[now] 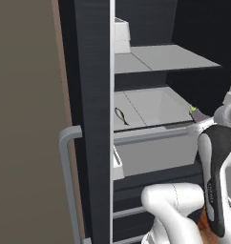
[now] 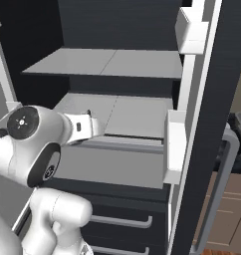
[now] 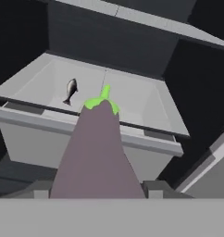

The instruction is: Place one eggplant and one fish in each tupperware on the nearby counter, to pack two identical lunches.

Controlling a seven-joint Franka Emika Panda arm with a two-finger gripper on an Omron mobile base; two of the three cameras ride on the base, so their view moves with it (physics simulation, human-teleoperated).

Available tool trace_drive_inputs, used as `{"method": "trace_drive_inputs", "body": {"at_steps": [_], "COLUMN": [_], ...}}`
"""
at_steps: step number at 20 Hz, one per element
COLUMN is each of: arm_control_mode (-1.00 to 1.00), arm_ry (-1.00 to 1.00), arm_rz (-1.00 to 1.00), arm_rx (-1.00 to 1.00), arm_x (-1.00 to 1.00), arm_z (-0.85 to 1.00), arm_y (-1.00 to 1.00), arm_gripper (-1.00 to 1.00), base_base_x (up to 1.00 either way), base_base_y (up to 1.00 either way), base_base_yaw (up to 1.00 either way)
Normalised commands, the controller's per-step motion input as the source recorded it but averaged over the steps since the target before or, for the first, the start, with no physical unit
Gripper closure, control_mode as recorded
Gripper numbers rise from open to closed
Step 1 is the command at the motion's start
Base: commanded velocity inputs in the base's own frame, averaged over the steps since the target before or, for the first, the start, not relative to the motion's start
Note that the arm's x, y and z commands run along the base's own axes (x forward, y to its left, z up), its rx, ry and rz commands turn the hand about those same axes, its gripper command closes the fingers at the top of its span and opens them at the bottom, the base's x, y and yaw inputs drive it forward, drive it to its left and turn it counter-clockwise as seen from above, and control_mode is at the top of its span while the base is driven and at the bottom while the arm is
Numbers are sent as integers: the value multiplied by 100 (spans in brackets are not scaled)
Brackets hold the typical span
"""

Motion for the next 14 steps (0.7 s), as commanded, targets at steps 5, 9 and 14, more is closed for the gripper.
{"method": "trace_drive_inputs", "body": {"at_steps": [5,9,14], "arm_control_mode": [-100,100,100], "arm_ry": [8,3,0], "arm_rz": [1,2,0], "arm_rx": [-7,-5,0], "arm_x": [-88,-23,0], "arm_z": [34,0,0], "arm_y": [20,6,0], "arm_gripper": [100,100,100], "base_base_x": [0,-75,-100], "base_base_y": [0,0,-33], "base_base_yaw": [0,9,19]}}
